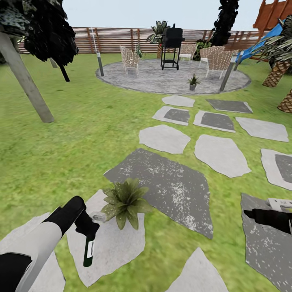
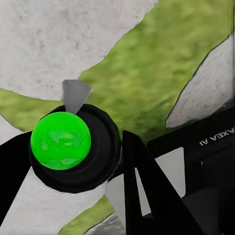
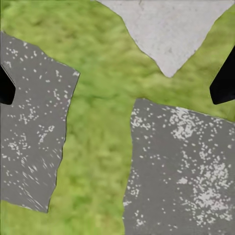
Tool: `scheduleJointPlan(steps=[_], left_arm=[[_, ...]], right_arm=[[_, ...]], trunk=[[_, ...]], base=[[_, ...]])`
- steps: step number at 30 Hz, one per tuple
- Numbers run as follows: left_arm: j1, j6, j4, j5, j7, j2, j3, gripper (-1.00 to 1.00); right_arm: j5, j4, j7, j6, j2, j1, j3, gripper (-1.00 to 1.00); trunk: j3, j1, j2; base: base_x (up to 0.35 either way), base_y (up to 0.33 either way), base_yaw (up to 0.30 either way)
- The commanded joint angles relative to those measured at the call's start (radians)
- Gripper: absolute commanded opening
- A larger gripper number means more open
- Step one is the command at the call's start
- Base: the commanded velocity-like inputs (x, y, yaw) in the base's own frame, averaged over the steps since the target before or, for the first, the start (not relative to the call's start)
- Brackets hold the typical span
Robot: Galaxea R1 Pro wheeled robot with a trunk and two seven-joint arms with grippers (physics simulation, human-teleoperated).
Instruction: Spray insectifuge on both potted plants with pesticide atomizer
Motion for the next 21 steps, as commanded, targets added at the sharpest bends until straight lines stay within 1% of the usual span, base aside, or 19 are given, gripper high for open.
scheduleJointPlan(steps=[1, 4, 7, 10, 15, 21], left_arm=[[-0.001, 0.002, -0.002, -0.01, -0.011, 0.0, -0.003, -1.0], [-0.001, 0.002, -0.002, -0.009, -0.011, -0.001, -0.004, -1.0], [-0.001, 0.002, -0.002, -0.009, -0.011, -0.001, -0.004, -1.0], [-0.001, 0.002, -0.002, -0.009, -0.011, -0.003, -0.005, -1.0], [0.003, 0.002, -0.002, -0.01, -0.011, -0.018, -0.008, -1.0], [0.004, 0.002, -0.002, -0.01, -0.011, -0.02, -0.008, -1.0]], right_arm=[[0.01, -0.001, 0.01, 0.003, 0.0, 0.0, -0.001, 1.0], [0.01, -0.001, 0.01, 0.003, 0.0, 0.0, -0.002, 1.0], [0.01, -0.001, 0.01, 0.003, 0.0, 0.0, -0.002, 1.0], [0.01, -0.001, 0.01, 0.003, 0.0, 0.0, -0.002, 1.0], [0.01, -0.001, 0.01, 0.003, 0.0, 0.0, -0.002, 1.0], [0.01, -0.001, 0.01, 0.003, 0.0, 0.0, -0.002, 1.0]], trunk=[[-0.001, 0.0, 0.0], [-0.002, 0.0, 0.0], [-0.002, 0.0, 0.0], [-0.002, 0.0, 0.0], [-0.005, 0.0, 0.0], [-0.008, 0.0, 0.0]], base=[[0.208, -0.25, 0.219], [0.223, -0.266, 0.115], [0.229, -0.277, 0.03], [0.131, -0.28, 0.091], [-0.049, -0.293, 0.204], [-0.1, -0.302, 0.231]])
